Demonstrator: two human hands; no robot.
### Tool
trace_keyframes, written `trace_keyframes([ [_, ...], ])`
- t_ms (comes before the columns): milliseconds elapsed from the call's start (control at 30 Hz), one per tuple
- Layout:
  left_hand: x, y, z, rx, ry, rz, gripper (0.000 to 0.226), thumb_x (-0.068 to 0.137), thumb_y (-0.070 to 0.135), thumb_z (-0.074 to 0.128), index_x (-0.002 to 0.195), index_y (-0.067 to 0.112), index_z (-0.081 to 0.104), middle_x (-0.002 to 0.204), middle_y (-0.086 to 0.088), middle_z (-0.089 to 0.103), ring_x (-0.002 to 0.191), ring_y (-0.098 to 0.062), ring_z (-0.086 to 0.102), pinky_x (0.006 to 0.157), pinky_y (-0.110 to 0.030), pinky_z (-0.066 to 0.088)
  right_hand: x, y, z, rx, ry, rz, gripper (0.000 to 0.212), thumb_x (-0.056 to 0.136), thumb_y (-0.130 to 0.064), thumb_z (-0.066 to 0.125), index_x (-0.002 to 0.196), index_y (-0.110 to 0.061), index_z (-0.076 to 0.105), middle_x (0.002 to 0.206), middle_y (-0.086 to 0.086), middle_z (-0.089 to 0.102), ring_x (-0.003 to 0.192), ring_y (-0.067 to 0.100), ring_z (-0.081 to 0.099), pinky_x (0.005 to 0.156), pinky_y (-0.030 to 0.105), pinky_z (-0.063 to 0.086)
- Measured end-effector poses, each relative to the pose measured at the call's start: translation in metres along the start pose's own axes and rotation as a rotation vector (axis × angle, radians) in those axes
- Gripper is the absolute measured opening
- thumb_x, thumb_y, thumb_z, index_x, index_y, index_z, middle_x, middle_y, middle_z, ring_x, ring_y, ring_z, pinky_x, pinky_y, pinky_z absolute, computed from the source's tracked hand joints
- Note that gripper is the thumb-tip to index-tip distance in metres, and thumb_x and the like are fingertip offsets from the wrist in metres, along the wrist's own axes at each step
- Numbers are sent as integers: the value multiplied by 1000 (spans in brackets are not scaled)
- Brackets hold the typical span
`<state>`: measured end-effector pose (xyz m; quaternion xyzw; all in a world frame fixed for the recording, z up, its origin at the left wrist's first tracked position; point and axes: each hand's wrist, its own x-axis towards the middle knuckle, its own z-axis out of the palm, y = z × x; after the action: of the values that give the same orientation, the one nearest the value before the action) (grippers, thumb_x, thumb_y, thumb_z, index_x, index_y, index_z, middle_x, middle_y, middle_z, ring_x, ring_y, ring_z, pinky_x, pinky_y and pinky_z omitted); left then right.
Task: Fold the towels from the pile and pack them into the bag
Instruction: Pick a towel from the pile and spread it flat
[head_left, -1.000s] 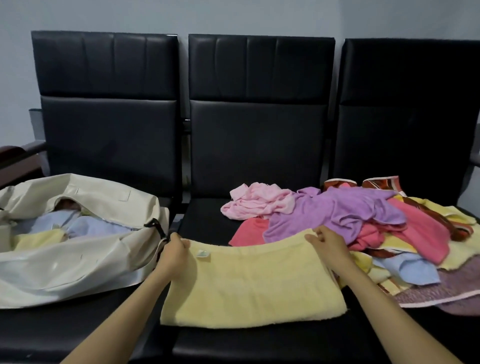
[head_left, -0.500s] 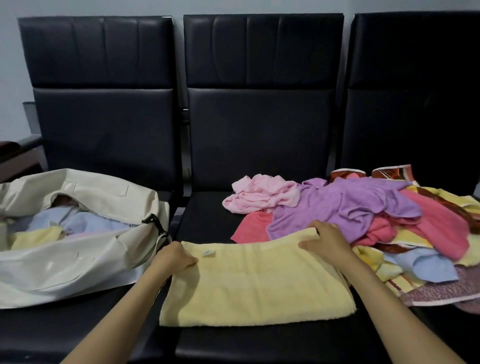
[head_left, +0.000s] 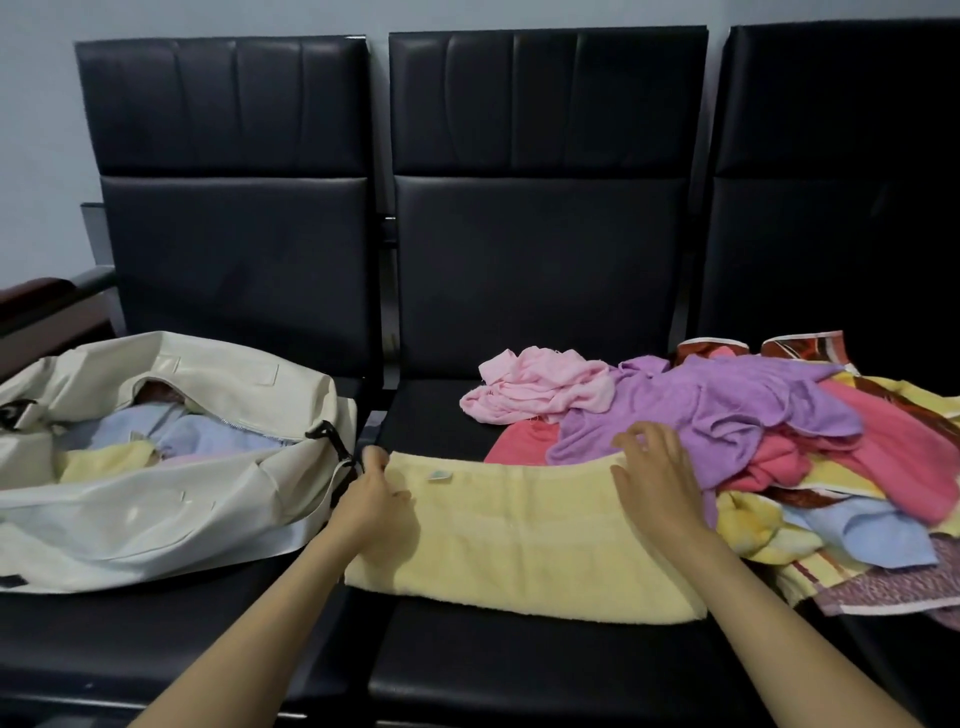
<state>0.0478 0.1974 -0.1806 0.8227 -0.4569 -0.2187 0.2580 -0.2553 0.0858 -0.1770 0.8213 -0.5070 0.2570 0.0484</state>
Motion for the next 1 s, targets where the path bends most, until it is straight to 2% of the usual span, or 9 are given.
trace_keyframes([
  [100,-1,2,-5,83,-51,167,13,95,17,53,107,19,59,111,-5,62,105,-22,57,80,-24,35,-10,-13,4,87,-56,-181,17,84,-19,61,92,-8,71,102,10,65,100,34,62,81,44,52],
  [200,-10,13,-7,-9,43,237,21,97,18,50,110,17,68,112,-2,58,104,-14,55,81,-20,34,-23,-20,9,-13,-440,-198,72,93,-61,14,140,-20,48,152,5,36,144,24,24,116,36,16],
  [267,-17,27,-7,-165,103,237,21,97,18,50,108,18,69,110,4,59,100,-6,52,78,-13,35,-29,-19,11,-42,-562,-172,120,60,-82,-31,150,-29,28,160,-4,15,148,15,3,117,31,-5],
  [333,-25,45,-3,-334,97,259,18,96,16,53,100,22,69,105,10,64,97,0,54,75,-5,36,-30,-18,13,-11,-574,-148,135,45,-78,-43,151,-31,26,160,-7,14,148,13,0,116,28,-10],
  [433,-37,79,19,-444,29,348,17,95,15,56,101,24,69,104,14,65,95,9,55,77,-2,38,-33,-13,14,170,-474,-131,69,95,-63,15,142,-21,44,152,-1,32,144,16,17,117,24,1],
  [533,-49,115,50,-483,-73,438,22,96,15,54,114,20,65,110,15,60,93,13,52,77,2,36,-28,-3,11,353,-292,-55,24,97,-14,51,117,-9,65,117,4,57,118,19,46,106,28,33],
  [733,-64,144,110,-485,-518,361,38,97,4,43,134,14,39,117,-7,51,71,-16,59,67,-28,53,-18,35,-15,277,-264,76,27,87,-11,43,89,-3,69,87,16,64,89,33,58,73,32,35],
  [933,-60,138,115,-435,-331,321,13,95,2,51,106,8,47,88,-3,55,52,-12,56,47,-24,48,-22,53,-19,376,-315,162,21,97,-12,52,105,-4,70,97,17,62,98,30,57,74,24,30],
  [1000,-54,134,113,-251,-235,362,6,93,7,55,95,11,56,84,2,58,62,-11,56,59,-28,51,-23,47,-18,407,-331,210,29,98,-26,51,101,-4,69,95,15,60,98,29,56,76,25,32],
])
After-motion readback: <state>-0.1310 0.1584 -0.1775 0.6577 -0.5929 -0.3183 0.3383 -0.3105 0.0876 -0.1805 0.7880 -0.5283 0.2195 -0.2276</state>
